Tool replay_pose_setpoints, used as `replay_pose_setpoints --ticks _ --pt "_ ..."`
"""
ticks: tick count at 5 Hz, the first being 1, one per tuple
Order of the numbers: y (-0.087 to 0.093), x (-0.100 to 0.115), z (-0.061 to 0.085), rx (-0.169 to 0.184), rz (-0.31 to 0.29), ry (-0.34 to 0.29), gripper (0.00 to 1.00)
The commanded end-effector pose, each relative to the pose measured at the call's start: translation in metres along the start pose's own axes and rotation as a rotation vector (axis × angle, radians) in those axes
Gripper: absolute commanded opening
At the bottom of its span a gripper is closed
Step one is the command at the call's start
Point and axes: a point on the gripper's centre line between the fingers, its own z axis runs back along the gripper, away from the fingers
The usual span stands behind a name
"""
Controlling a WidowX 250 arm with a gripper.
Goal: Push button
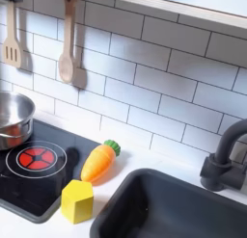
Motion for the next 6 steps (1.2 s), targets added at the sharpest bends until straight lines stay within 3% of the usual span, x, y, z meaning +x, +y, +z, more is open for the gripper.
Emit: replay_pose_setpoints --ticks 1,3,6 --pt "-0.002 0.017 -0.006 0.002 0.007 -0.037 0.0" --pt "-0.004 0.026 -0.019 0.004 0.039 -0.053 0.0" --pt "-0.005 0.031 -0.025 0.031 0.026 -0.065 0.0"
